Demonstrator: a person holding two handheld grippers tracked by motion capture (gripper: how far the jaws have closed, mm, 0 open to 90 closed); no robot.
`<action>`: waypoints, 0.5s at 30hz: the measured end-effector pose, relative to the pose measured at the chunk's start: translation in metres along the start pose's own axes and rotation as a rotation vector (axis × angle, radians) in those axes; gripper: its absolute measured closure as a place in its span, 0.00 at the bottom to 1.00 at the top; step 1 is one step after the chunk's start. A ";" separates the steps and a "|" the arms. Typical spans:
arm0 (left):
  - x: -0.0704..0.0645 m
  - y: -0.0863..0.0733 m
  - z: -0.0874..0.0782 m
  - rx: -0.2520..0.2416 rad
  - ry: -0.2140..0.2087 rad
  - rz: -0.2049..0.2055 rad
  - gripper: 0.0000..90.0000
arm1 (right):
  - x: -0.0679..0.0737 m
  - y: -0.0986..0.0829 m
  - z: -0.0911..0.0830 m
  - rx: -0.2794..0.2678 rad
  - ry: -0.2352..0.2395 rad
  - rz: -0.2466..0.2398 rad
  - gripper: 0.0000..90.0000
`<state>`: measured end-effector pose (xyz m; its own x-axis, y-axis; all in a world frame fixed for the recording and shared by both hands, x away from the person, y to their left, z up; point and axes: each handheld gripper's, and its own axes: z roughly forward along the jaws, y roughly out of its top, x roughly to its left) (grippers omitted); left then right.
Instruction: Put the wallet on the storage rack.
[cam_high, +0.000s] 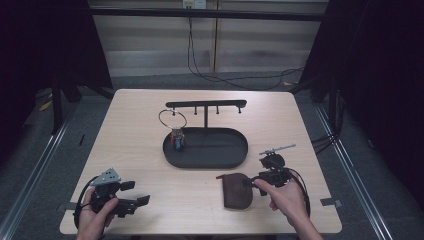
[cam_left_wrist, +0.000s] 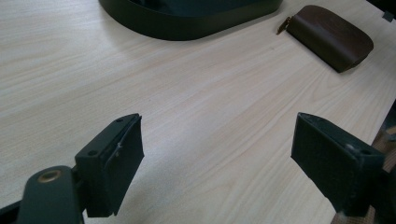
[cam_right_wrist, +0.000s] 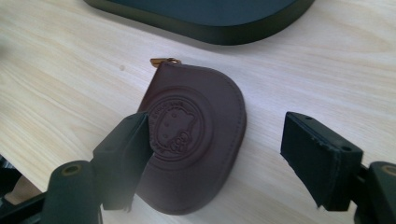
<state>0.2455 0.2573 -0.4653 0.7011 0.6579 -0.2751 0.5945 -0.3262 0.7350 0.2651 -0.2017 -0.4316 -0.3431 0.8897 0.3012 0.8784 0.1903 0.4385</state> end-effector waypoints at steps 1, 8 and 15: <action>0.000 0.000 0.000 0.001 0.004 0.000 0.19 | 0.002 0.002 0.002 0.024 0.000 0.000 0.26; 0.000 0.000 -0.002 -0.008 0.007 0.004 0.18 | 0.009 0.008 0.020 0.155 -0.010 -0.030 0.21; 0.000 0.000 -0.002 -0.010 0.004 0.007 0.19 | 0.013 0.012 0.029 0.193 -0.008 -0.026 0.21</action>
<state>0.2446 0.2592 -0.4639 0.7036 0.6582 -0.2677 0.5857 -0.3239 0.7430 0.2810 -0.1756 -0.4466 -0.3644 0.8867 0.2846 0.9170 0.2884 0.2756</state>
